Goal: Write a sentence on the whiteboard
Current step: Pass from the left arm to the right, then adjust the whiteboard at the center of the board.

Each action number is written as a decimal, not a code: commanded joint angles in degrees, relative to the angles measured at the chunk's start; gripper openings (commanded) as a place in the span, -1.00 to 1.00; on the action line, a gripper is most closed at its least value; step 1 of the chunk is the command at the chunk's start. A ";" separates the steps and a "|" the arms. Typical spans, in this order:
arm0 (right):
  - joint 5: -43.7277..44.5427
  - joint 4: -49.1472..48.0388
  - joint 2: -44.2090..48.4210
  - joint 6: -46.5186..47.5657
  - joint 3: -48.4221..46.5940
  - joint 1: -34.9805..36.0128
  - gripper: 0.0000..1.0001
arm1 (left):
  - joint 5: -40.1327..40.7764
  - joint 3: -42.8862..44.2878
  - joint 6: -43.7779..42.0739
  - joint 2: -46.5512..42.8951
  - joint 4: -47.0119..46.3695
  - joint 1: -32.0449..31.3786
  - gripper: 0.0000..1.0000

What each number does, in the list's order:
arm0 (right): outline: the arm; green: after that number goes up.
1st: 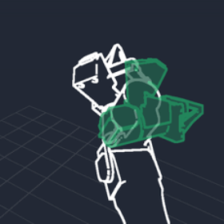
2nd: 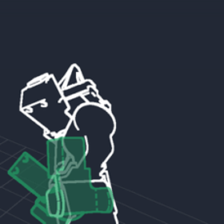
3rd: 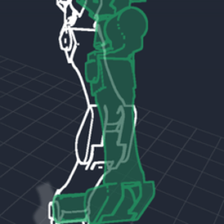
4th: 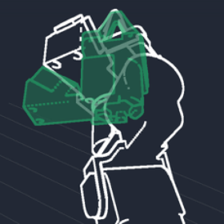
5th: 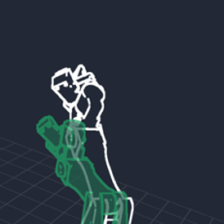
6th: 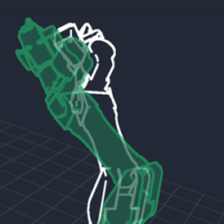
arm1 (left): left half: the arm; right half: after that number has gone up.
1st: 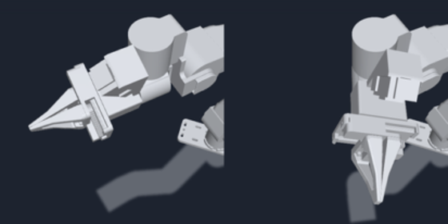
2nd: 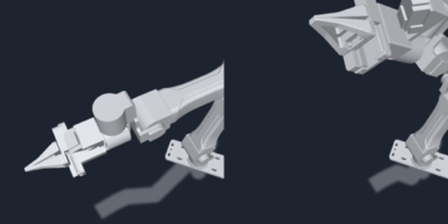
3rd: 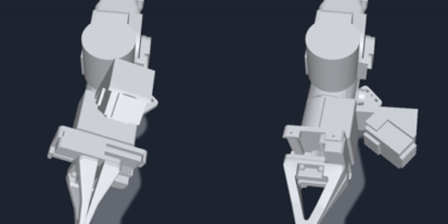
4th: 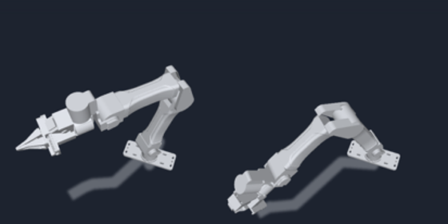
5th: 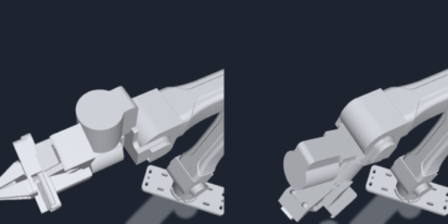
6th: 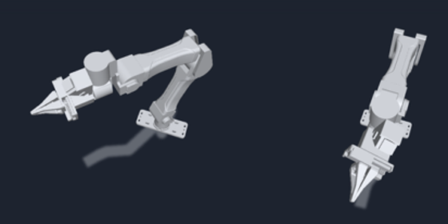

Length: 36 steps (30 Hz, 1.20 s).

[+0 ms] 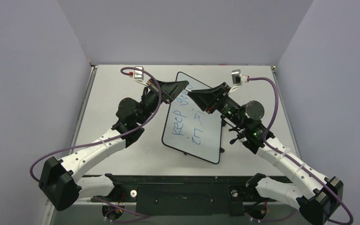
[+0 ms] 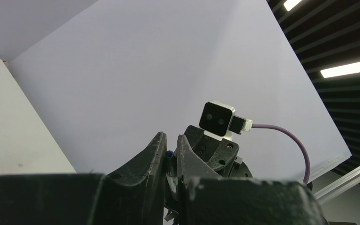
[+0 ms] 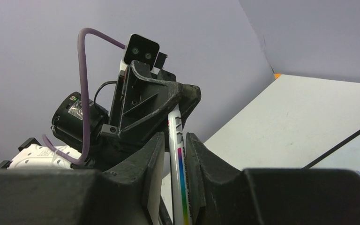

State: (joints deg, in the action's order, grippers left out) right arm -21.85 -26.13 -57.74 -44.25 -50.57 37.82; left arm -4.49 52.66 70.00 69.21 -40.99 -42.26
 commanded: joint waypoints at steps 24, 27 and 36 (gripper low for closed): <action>41.11 30.38 11.55 7.07 -0.39 -1.69 -1.00 | -5.13 3.03 -22.32 -8.73 35.94 16.94 0.08; 44.82 34.51 13.98 4.61 1.43 -5.75 -1.00 | -4.74 4.75 -27.29 -6.95 42.59 16.69 0.07; 57.84 44.99 14.52 3.63 -7.40 -9.34 -1.00 | 0.26 15.60 -36.63 10.04 48.56 2.09 -0.29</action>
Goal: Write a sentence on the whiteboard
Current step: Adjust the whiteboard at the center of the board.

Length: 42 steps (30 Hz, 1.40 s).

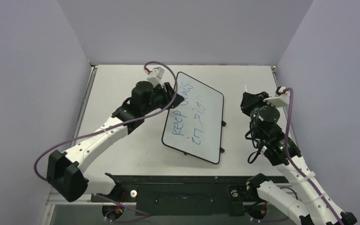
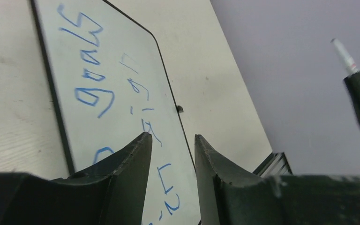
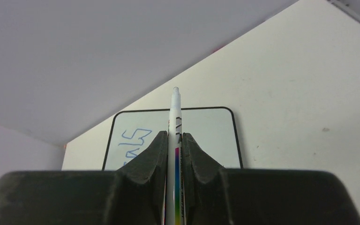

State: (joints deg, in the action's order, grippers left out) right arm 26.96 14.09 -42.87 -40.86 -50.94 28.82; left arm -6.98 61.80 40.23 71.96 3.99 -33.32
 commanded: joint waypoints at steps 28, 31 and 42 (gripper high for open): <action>8.75 9.13 -4.74 1.24 -14.49 -0.47 -1.00 | 6.42 38.41 -10.51 57.22 11.90 -29.25 -0.61; 8.67 9.12 -5.01 1.33 -14.53 -0.43 -1.00 | 9.17 36.69 -10.90 56.80 11.93 -29.26 -0.62; 7.88 9.11 -6.15 1.19 -14.72 -0.56 -1.00 | 16.36 22.41 -14.67 47.77 12.22 -27.33 -0.62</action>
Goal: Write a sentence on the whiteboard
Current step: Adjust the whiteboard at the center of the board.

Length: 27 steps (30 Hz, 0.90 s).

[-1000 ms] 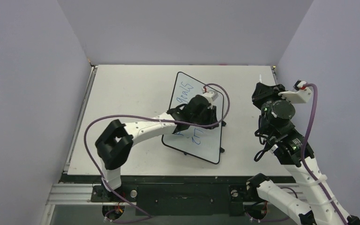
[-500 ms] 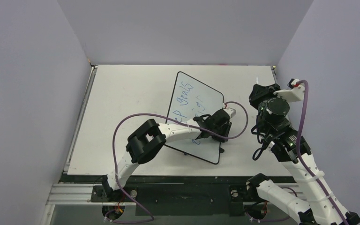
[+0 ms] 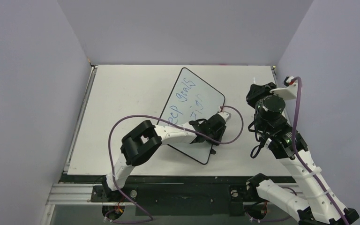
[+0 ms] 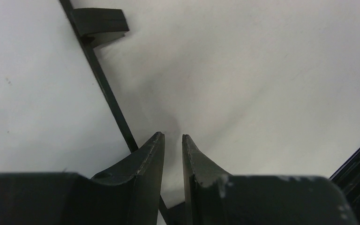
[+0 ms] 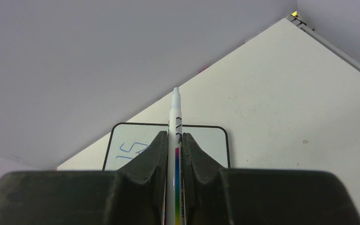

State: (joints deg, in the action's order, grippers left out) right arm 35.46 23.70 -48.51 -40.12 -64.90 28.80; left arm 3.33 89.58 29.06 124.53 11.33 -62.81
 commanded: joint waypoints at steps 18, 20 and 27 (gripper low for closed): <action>-2.81 -0.83 -1.42 -0.65 -0.20 -0.81 -1.00 | 8.93 -23.67 -5.28 -16.86 2.74 8.47 -0.62; -2.90 -0.77 -1.28 -0.65 -0.14 -0.92 -1.00 | 8.89 -24.35 -5.43 -17.42 2.46 9.05 -0.62; -4.66 -1.07 -2.51 0.29 0.33 -1.20 -1.00 | 6.96 -24.99 -6.35 -18.57 1.72 9.15 -0.62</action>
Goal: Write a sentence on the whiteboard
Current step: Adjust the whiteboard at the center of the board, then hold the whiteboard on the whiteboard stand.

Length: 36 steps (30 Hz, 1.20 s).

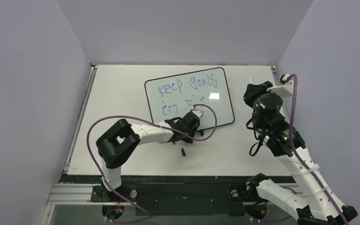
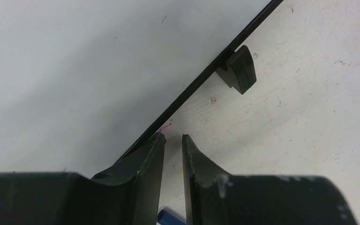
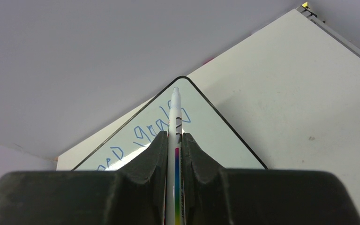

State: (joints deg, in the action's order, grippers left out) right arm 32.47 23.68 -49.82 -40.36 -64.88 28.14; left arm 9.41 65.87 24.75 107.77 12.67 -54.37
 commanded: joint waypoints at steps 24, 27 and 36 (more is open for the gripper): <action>-15.22 0.66 -6.20 3.01 3.68 -6.84 -1.00 | -10.08 5.63 -9.39 -24.41 12.94 5.81 0.06; -15.45 0.66 -5.94 3.09 4.42 -6.95 -1.00 | -12.76 9.60 -9.54 -24.45 12.53 10.15 0.10; -18.84 1.03 -6.25 4.37 5.16 -6.91 -1.00 | -28.67 27.37 -11.18 -10.33 11.36 27.32 0.16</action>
State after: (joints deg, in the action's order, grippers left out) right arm 15.86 25.04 -56.10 -37.67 -60.07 21.67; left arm -9.26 84.95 15.40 90.21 24.58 -33.43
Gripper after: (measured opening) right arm 0.097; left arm 0.578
